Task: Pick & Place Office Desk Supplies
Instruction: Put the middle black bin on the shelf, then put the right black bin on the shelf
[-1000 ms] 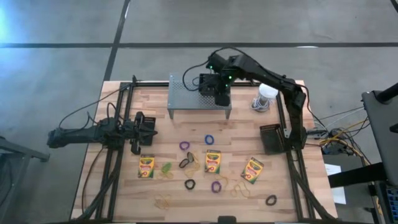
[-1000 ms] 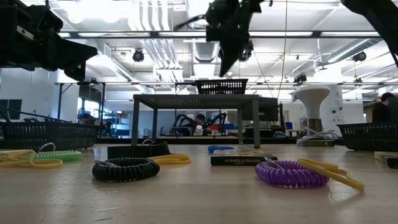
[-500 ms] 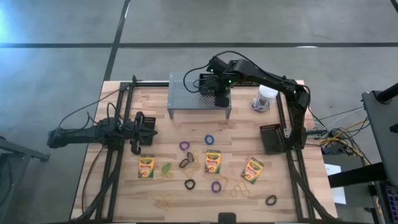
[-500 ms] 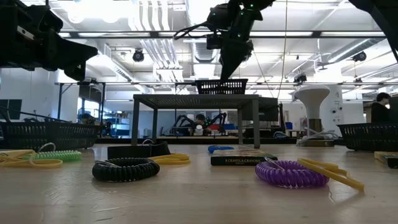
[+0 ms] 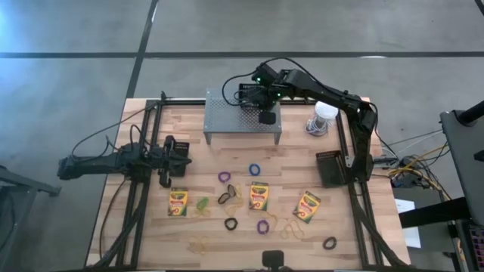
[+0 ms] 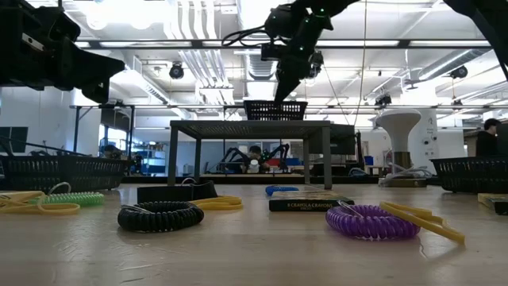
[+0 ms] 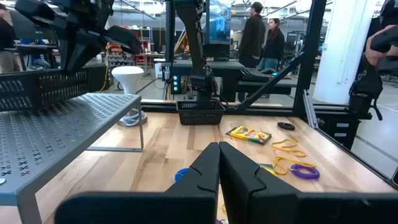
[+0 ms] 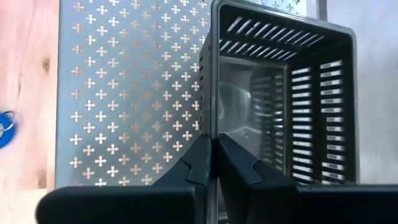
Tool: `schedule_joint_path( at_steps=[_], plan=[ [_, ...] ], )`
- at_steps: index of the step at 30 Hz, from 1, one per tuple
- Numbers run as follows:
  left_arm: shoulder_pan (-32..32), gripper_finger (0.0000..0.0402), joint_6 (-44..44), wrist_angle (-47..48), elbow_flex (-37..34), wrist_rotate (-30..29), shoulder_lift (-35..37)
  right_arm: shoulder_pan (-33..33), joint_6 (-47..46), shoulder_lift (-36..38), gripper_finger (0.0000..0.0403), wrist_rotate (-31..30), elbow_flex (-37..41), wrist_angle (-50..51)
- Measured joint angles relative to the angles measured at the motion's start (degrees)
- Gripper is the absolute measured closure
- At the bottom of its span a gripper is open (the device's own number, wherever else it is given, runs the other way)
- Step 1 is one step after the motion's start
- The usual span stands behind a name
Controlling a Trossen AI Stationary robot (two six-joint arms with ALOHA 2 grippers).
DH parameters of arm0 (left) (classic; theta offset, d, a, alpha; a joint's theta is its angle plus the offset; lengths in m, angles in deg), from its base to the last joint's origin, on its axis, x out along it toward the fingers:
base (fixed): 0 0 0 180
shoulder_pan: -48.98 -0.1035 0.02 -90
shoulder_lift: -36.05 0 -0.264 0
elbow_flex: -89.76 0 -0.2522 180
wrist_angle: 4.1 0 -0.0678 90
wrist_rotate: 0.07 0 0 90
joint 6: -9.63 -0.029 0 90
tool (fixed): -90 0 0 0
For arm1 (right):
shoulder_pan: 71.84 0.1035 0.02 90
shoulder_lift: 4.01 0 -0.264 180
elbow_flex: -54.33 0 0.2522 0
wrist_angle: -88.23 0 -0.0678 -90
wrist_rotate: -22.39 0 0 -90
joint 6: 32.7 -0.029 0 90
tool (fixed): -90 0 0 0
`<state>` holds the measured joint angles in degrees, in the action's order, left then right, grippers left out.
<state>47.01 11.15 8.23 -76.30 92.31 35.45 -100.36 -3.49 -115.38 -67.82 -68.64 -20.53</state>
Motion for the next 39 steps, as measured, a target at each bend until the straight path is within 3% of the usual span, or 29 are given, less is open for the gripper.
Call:
schedule_joint_path(
  at_steps=[11, 29, 35, 39],
  plan=[
    [0.0, 0.0386, 0.0, 0.0, 0.0, 0.0, 0.0, -0.3, 0.8, 0.0, 0.0379, 0.0, 0.1, -0.1],
    [0.0, 0.0386, 0.2, 0.0, 0.0, 0.0, 0.0, 0.3, -3.9, -0.1, 0.0255, -2.8, -0.1, -3.5],
    [0.0, 0.0386, 0.2, 0.0, 0.0, 0.0, 0.0, 2.1, -5.2, 2.1, 0.0246, -3.0, -0.1, -2.5],
    [0.0, 0.0386, 0.2, 0.0, 0.0, 0.0, 0.0, 4.6, -11.7, 6.2, 0.0252, -3.0, -0.2, 1.3]
  ],
)
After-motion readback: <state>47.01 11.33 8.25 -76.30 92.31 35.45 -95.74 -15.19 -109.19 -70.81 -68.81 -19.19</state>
